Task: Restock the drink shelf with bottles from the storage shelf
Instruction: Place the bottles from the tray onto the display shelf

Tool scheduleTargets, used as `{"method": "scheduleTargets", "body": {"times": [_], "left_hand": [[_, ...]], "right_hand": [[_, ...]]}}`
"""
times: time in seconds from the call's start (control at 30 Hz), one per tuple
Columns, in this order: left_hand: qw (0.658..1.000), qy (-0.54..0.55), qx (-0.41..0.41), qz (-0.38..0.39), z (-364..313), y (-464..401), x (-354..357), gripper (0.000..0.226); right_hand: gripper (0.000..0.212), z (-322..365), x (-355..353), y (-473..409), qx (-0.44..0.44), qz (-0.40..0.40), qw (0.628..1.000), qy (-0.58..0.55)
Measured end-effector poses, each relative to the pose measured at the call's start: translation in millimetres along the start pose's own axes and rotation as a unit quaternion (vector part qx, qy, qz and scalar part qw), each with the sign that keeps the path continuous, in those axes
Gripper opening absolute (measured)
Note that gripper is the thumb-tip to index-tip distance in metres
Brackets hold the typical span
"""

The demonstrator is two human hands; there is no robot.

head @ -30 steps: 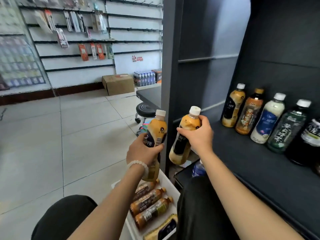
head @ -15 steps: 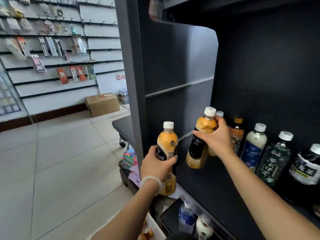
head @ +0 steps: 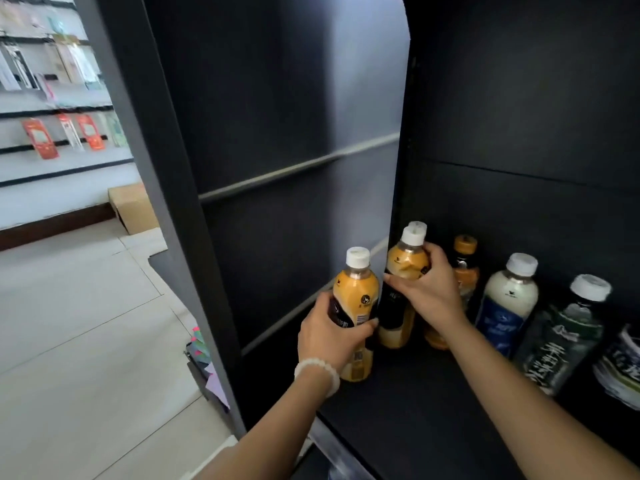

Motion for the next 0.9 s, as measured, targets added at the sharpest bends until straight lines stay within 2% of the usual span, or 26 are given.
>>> {"method": "scheduleTargets", "body": {"times": [0.23,0.37,0.43,0.6,0.9], "left_hand": [[1.0,0.0,-0.013,0.023,16.0,-2.9,11.0,0.067],[0.996,-0.053,-0.008,0.076,18.5,-6.3,14.0,0.08],[0.993,-0.068,0.0,0.092,18.1,-6.1,15.9,0.081],[0.995,-0.049,0.002,0.085,17.7,-6.8,19.3,0.072],[0.994,-0.102,0.024,0.012,13.8,-6.3,22.8,0.074]], "right_hand": [[0.074,-21.2,15.4,12.1,-0.003,0.027,1.0,-0.013],[0.075,-19.4,11.6,9.6,-0.066,0.0,0.995,0.079],[0.078,-22.5,11.8,8.2,-0.046,0.025,0.994,0.101],[0.074,-24.8,12.0,8.6,0.002,0.105,0.991,0.081],[0.071,-17.3,6.7,4.1,-0.043,0.078,0.985,0.151]]}}
Point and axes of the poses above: each hand's wrist, its own y-axis away from the middle knuckle, its own x-axis out of the palm, z = x × y, the point moved 8 cm from there along -y, towards the middle knuckle, and after that the axes turned 14 degrees about -z, right-handed, at the moved point
